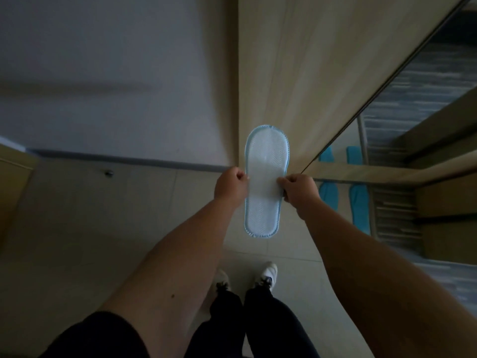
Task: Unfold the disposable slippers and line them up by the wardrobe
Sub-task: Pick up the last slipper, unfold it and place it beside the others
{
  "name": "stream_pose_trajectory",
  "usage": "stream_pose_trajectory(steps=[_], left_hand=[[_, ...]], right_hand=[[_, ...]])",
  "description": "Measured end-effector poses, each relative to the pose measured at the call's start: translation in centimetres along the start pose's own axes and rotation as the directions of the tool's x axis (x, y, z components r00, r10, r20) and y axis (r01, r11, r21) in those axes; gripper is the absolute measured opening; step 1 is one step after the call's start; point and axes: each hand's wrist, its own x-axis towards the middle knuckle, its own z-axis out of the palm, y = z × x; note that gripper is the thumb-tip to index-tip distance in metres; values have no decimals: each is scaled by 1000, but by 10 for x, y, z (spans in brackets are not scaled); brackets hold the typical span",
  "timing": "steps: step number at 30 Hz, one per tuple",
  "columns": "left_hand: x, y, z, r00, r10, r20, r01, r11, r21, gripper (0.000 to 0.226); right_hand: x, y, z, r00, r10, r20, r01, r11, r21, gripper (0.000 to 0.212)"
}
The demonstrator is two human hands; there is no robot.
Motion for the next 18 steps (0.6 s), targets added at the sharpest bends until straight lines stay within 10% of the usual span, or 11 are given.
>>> stream_pose_trajectory(steps=[18], left_hand=[[66,-67,47,988,-137,-78,138,990,5,9]], right_hand=[[80,54,57,976,110,190,-128,988,87,15]])
